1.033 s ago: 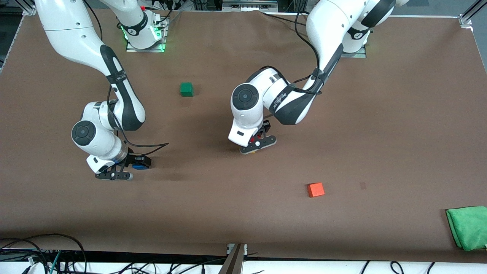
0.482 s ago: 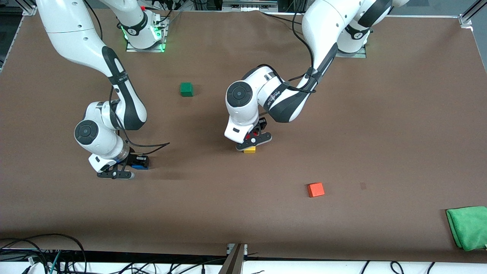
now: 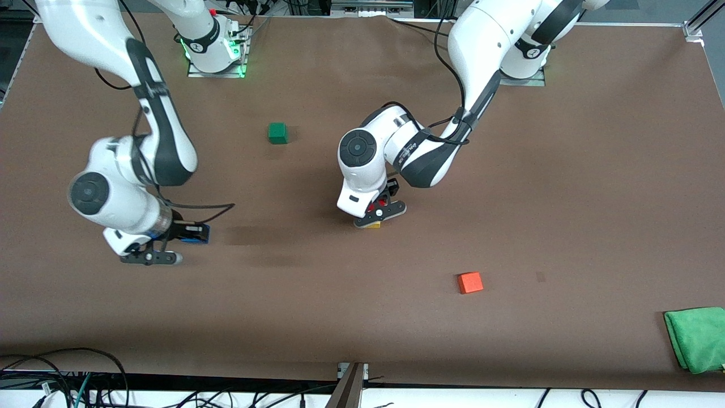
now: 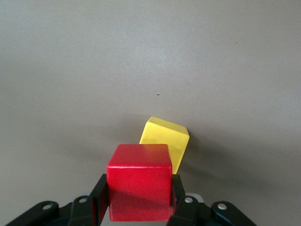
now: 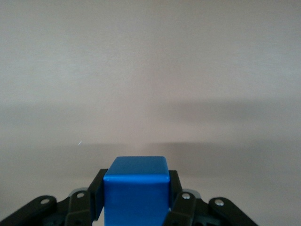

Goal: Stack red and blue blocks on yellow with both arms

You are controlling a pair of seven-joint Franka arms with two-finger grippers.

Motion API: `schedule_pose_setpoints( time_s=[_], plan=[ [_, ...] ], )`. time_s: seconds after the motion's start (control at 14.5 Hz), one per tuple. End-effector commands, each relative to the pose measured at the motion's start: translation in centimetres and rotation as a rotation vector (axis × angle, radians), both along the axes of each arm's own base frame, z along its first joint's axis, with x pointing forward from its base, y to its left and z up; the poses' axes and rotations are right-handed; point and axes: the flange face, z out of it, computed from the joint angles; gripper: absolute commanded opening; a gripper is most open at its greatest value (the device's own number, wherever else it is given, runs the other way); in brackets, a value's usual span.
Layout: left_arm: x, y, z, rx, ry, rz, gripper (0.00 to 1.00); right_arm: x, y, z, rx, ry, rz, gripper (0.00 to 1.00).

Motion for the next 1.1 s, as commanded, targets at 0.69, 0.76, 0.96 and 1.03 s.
schedule_pose_setpoints(
  time_s=[0.69,0.76,0.96,1.03],
  plan=[
    [1.4,-0.5,1.0,-0.021,-0.065,0.013,0.00,-1.3,-2.9,15.5,-0.036,0.100,0.012,0.00],
    [1.4,-0.5,0.9,-0.025,-0.068,0.011,0.00,-1.3,-2.9,15.5,-0.036,0.100,0.012,0.00],
    [1.4,-0.5,0.2,-0.021,-0.066,0.012,0.00,-1.3,-3.1,15.5,-0.036,0.100,0.009,0.00],
    [1.4,-0.5,0.1,-0.020,-0.064,0.012,0.00,-1.3,-3.1,15.4,-0.036,0.101,0.009,0.00]
  ],
)
